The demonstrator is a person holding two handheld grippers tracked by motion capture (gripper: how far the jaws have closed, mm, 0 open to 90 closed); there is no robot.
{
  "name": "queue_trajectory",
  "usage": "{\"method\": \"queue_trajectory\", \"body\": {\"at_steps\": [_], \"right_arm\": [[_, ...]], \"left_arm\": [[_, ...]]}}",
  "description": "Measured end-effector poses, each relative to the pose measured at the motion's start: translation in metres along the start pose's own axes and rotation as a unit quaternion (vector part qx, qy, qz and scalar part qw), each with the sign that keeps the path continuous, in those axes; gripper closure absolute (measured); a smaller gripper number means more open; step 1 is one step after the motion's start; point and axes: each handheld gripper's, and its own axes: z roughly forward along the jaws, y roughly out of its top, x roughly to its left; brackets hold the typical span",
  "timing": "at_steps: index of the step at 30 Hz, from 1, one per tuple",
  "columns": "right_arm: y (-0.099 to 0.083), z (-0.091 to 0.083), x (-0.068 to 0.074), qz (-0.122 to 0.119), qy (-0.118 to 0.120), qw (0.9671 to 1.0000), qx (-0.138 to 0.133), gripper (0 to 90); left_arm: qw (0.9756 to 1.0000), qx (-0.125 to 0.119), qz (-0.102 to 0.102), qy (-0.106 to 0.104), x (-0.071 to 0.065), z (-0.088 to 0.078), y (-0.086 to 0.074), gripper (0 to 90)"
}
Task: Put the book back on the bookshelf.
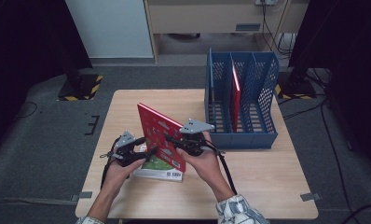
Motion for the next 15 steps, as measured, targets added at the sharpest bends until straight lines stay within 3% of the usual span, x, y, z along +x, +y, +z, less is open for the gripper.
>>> {"method": "queue_trajectory", "body": {"at_steps": [11,15], "right_arm": [[0.0059,-0.003,0.0092,-0.011,0.0,0.9998,-0.019,63.6],[0.0061,-0.0029,0.0108,-0.01,0.002,0.9997,-0.024,63.6]], "left_arm": [[1.0,0.005,0.001,-0.001,-0.0007,-0.0022,-0.0021,23.7],[1.0,0.006,0.001,0.001,-0.0018,-0.0012,-0.0023,23.9]]}}
